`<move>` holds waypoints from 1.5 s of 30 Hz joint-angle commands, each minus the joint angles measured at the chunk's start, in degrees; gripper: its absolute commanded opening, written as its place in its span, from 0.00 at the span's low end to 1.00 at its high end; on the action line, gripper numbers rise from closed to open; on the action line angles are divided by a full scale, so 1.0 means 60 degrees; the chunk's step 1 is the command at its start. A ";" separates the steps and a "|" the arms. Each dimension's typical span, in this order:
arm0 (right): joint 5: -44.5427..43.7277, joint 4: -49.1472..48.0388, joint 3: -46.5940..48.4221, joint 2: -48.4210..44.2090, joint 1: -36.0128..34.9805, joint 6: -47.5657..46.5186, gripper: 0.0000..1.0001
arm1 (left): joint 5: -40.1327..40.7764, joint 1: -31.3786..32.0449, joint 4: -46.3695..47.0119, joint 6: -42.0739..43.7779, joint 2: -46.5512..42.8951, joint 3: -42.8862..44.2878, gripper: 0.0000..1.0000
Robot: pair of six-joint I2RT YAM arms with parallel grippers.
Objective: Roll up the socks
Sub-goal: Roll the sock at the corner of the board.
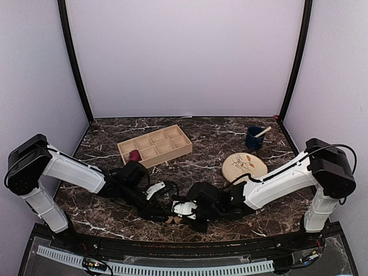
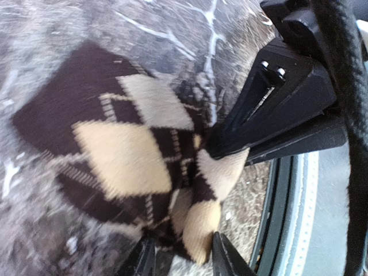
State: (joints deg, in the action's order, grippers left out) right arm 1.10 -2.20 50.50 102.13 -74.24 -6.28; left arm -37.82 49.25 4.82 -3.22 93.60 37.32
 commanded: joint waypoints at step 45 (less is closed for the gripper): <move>0.6973 0.2857 0.1877 0.1859 0.2546 0.1563 0.00 | 0.6404 0.3114 0.4803 0.2308 -0.2433 -0.2867 0.47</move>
State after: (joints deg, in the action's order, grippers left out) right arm 41.21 11.62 61.23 111.55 -59.44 3.29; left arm -1.08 66.67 34.87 7.35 78.24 17.93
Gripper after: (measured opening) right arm 0.053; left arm 0.465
